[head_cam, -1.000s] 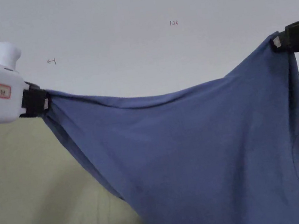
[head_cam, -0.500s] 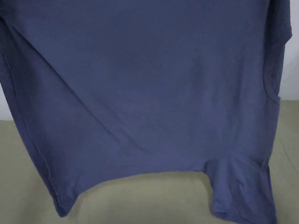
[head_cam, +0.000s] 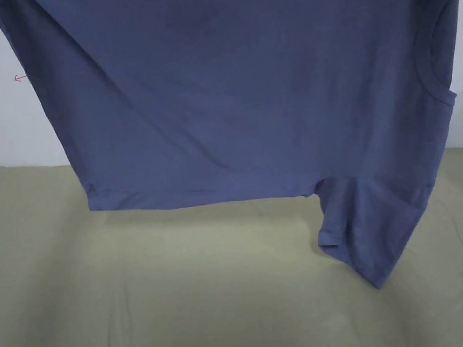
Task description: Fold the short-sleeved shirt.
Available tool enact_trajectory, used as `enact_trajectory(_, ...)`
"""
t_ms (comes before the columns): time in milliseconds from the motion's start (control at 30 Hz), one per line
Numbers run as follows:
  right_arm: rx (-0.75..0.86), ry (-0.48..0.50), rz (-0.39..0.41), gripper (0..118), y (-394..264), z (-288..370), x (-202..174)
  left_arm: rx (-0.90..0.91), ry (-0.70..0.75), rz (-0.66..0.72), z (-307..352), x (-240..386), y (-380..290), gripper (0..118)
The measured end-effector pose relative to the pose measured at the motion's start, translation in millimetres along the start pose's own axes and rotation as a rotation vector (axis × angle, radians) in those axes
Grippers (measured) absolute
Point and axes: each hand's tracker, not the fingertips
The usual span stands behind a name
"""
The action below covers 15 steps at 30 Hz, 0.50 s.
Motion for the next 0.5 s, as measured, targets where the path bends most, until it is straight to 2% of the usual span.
enact_trajectory(100, 0.002, 0.024, -0.015, 7, -11.2, 18.8, -4.0, -0.001, -0.013, 0.027, 11.5, -2.2, -10.1, 2)
enact_trajectory(233, -0.056, 0.052, 0.004, 7, -32.6, 43.2, -6.9, -0.02, -0.059, 0.081, 27.3, -7.3, -36.8, 2)
enact_trajectory(433, -0.105, 0.086, 0.01, 7, -69.7, 91.7, -11.5, -0.067, -0.126, 0.096, 58.7, -5.1, -92.7, 2)
enact_trajectory(500, -0.125, 0.099, 0.033, 7, -81.3, 108.0, -14.4, -0.083, -0.145, 0.101, 72.0, -4.0, -112.5, 2)
